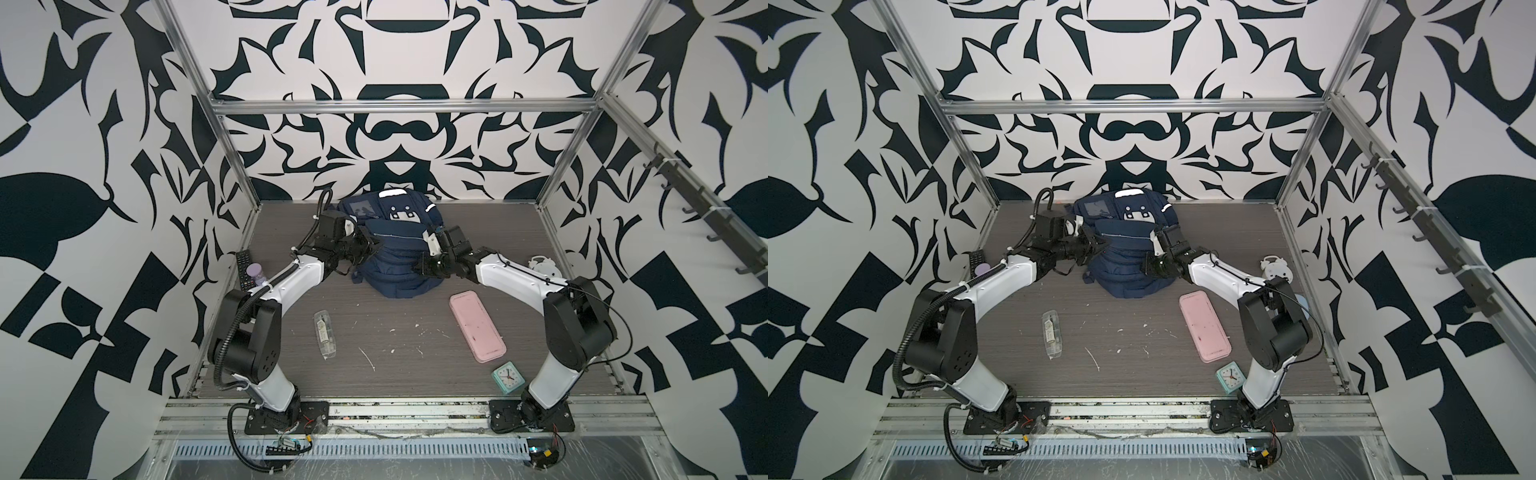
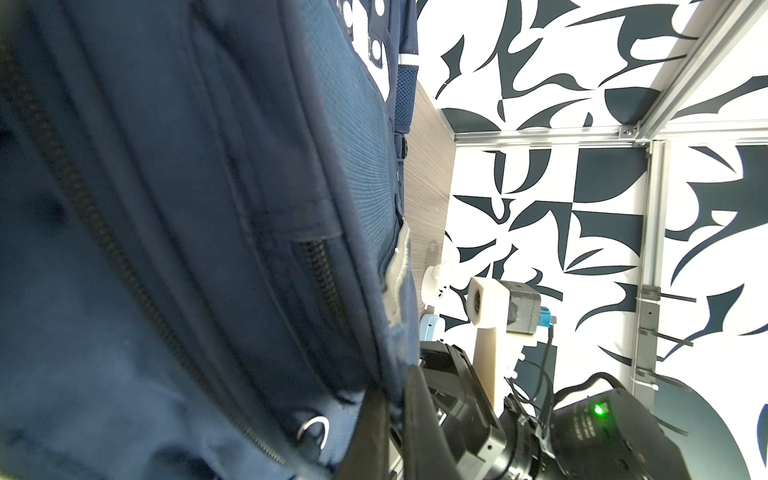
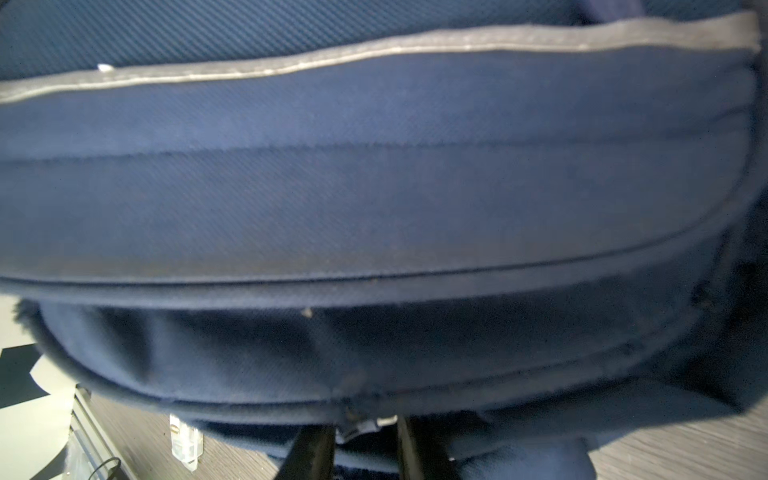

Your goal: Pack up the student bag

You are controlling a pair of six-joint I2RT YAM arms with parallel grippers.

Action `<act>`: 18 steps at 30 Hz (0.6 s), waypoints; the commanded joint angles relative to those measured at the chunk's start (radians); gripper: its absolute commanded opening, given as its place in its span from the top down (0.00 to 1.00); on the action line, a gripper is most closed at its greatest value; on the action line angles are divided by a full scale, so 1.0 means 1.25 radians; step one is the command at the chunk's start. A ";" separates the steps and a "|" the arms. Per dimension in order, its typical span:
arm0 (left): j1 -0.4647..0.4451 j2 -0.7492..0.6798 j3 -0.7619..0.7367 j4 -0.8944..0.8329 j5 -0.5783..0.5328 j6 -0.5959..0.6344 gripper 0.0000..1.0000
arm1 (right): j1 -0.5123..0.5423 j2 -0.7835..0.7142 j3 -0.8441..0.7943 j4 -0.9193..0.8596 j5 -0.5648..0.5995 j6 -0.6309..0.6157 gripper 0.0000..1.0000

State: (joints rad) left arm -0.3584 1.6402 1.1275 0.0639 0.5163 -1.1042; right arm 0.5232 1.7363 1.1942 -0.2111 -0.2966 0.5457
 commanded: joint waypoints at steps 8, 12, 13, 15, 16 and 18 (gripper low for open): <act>0.003 -0.008 0.044 0.081 0.025 0.009 1.00 | -0.002 -0.072 -0.028 0.009 -0.048 0.010 0.94; 0.006 -0.008 0.044 0.072 0.021 0.020 1.00 | -0.009 -0.103 -0.030 -0.033 -0.067 -0.011 0.93; 0.006 -0.009 0.046 0.068 0.019 0.024 1.00 | -0.014 -0.108 -0.030 -0.046 -0.068 -0.018 0.93; 0.006 -0.008 0.048 0.063 0.017 0.028 1.00 | -0.021 -0.115 -0.029 -0.081 -0.066 -0.040 0.92; 0.007 -0.008 0.049 0.063 0.017 0.028 1.00 | -0.025 -0.115 -0.026 -0.096 -0.066 -0.048 0.92; 0.006 -0.005 0.050 0.064 0.019 0.027 1.00 | -0.032 -0.110 -0.026 -0.117 -0.065 -0.064 0.89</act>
State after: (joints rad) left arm -0.3531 1.6444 1.1374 0.0639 0.5232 -1.0912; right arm 0.4900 1.6268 1.1564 -0.2718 -0.3466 0.5175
